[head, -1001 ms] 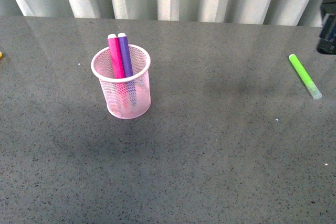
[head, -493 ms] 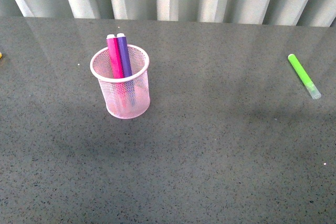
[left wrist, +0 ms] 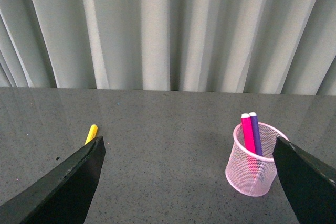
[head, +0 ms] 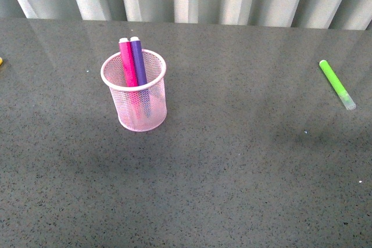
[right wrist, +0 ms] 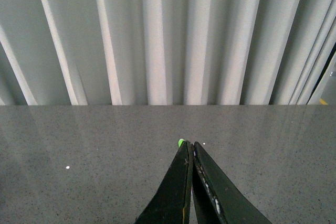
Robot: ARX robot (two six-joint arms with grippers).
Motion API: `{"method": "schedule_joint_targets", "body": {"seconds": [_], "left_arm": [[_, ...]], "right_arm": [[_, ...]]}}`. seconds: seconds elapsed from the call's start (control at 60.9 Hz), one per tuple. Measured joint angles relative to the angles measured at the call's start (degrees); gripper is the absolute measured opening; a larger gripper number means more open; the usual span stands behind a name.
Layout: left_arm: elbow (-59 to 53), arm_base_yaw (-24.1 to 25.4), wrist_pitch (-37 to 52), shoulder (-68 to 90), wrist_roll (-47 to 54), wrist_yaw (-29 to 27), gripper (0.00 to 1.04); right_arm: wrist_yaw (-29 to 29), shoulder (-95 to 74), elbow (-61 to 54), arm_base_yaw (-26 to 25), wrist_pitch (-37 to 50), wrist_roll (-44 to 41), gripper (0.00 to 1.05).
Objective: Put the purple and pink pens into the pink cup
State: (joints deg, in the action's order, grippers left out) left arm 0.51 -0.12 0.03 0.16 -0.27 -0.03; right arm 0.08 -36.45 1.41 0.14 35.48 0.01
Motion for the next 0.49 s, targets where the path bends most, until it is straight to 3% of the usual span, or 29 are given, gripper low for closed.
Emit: {"method": "schedule_joint_targets", "body": {"seconds": [0.493], "left_arm": [[0.0, 0.0, 0.0, 0.0, 0.0, 0.0, 0.98]], "right_arm": [[0.0, 15.7, -0.1, 0.0, -14.7, 0.0, 0.03]]}}
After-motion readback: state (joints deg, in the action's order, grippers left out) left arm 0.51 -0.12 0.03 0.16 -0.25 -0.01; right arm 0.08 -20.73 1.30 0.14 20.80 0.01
